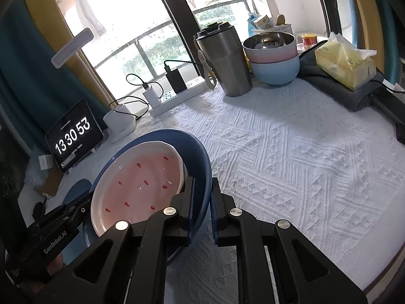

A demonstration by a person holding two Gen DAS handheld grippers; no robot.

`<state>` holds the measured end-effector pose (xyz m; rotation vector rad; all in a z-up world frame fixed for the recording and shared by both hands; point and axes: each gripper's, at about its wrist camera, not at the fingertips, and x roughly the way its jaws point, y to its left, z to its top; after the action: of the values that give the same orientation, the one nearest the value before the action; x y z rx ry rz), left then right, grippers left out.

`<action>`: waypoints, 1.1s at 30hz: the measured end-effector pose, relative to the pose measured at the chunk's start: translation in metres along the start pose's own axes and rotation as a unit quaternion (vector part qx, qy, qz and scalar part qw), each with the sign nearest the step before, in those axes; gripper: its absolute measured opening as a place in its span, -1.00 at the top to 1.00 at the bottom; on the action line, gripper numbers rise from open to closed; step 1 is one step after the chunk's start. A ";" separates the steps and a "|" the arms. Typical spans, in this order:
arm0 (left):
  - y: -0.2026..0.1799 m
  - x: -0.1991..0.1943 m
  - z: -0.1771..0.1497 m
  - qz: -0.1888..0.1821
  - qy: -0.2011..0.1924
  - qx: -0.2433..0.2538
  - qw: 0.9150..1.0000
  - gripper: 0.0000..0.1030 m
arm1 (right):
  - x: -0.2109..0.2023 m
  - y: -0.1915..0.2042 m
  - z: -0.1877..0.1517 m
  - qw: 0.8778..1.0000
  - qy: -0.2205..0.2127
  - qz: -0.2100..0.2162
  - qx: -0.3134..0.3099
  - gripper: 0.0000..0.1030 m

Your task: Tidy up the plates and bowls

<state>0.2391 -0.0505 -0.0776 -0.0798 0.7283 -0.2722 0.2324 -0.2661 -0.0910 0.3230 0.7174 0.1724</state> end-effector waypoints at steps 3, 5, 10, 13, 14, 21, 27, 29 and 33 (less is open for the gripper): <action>0.000 -0.001 0.000 -0.013 0.003 -0.004 1.000 0.74 | -0.002 -0.001 0.002 1.000 -0.005 -0.005 -0.001 0.74; -0.001 -0.002 -0.001 -0.019 0.004 -0.004 1.000 0.74 | -0.005 -0.001 0.003 1.000 -0.008 -0.007 0.001 0.74; -0.003 -0.004 0.000 -0.022 0.001 -0.004 1.000 0.74 | -0.009 -0.003 0.005 1.000 -0.012 -0.010 0.001 0.74; -0.004 -0.007 0.001 -0.021 -0.003 -0.004 1.000 0.74 | -0.011 -0.002 0.006 1.000 -0.013 -0.009 0.001 0.74; -0.004 -0.008 0.001 -0.021 -0.005 -0.004 1.000 0.74 | -0.012 -0.002 0.006 1.000 -0.014 -0.008 0.000 0.74; -0.002 -0.018 0.004 -0.019 -0.017 -0.006 1.000 0.74 | -0.019 0.005 0.009 1.000 -0.021 -0.005 -0.007 0.74; 0.005 -0.026 0.008 -0.019 -0.025 -0.012 0.999 0.74 | -0.023 0.015 0.013 1.000 -0.025 -0.002 -0.015 0.74; 0.007 -0.029 0.008 -0.018 -0.027 -0.015 0.999 0.74 | -0.023 0.018 0.014 1.000 -0.026 -0.001 -0.018 0.74; 0.013 -0.035 0.009 -0.016 -0.032 -0.020 0.999 0.74 | -0.024 0.026 0.016 0.999 -0.027 0.002 -0.023 0.74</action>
<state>0.2228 -0.0290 -0.0503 -0.1374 0.6683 -0.2857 0.2241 -0.2518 -0.0558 0.2841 0.6591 0.1838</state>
